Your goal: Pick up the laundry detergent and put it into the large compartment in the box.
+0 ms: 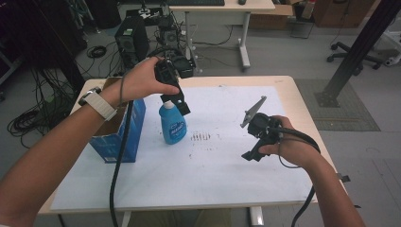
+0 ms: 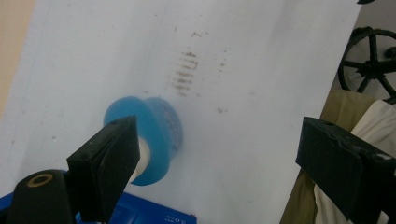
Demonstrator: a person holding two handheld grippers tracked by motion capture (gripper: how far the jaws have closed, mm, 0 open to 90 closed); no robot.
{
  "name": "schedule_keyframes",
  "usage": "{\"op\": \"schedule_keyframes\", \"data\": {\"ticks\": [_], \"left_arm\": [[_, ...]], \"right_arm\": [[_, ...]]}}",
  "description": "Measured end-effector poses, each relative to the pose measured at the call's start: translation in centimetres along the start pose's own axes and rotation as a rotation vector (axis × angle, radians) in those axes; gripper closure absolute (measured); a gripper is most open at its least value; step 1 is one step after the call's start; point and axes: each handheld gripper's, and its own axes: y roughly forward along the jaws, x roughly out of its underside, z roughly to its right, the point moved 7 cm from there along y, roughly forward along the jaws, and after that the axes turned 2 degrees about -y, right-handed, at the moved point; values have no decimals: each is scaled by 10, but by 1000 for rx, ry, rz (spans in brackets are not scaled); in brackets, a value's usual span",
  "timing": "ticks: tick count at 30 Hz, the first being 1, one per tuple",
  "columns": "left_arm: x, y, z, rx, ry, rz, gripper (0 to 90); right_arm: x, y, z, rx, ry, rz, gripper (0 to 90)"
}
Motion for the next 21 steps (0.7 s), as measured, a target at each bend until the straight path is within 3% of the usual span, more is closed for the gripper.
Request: {"op": "schedule_keyframes", "data": {"ticks": [21], "left_arm": [[0,-14,-13,-72,-110,25,54]], "right_arm": [[-1,-1,-2,-5,-7,3,114]]}}
